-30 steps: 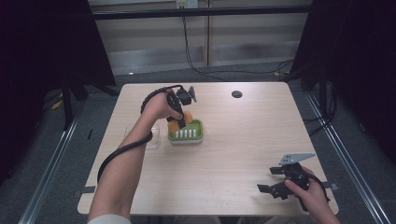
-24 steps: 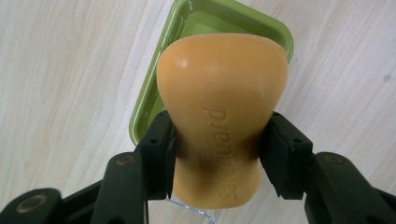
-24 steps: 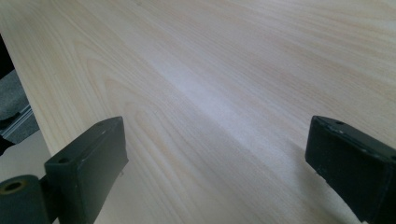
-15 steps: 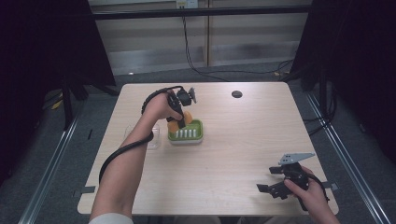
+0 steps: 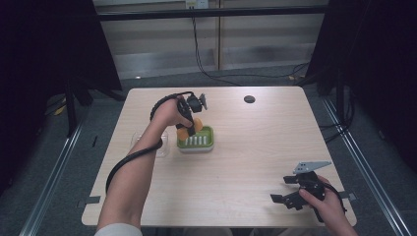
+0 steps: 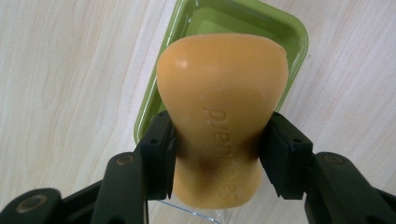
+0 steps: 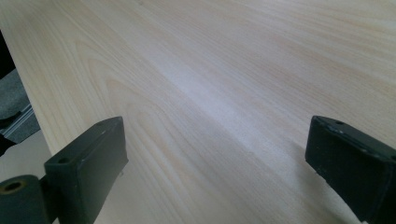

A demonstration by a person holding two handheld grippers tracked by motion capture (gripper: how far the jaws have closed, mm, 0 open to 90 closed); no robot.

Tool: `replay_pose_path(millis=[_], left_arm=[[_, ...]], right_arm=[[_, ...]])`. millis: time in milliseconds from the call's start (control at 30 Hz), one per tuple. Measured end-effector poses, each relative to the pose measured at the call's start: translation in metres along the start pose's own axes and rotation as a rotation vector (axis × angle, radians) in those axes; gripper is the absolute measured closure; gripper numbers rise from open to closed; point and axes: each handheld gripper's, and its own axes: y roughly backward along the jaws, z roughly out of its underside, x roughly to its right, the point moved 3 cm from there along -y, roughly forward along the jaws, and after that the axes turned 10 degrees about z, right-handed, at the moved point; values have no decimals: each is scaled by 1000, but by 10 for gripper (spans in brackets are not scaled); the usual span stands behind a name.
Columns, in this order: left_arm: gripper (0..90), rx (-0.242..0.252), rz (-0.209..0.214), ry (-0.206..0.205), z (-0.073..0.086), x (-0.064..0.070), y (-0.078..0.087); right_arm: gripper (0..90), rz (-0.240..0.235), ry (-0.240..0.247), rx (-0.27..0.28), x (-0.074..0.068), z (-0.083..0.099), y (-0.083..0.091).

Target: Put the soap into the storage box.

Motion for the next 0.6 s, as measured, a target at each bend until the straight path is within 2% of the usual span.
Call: replay_pose_path(millis=[33,100,267,300,400,600], left_arm=[[498,-17,14,-12,0,-1,1],[499,1,-7,-5,-1,-1,-2],[499,-5,-6,-3,-2,-1,-4],[499,-16,-8,-21,-3,-2,-3],[499,6,-19,-13,-3,-2,-5],[499,-6,-11,-21,-4,-2,-8]], right_arm=[[50,-1,1,-1,0,0,0],[51,-1,2,2,0,0,0],[51,-2,0,0,0,0,0],[51,-2,0,2,0,0,-1],[51,-2,0,3,0,0,-1],[51,-10,0,0,-2,0,-2]])
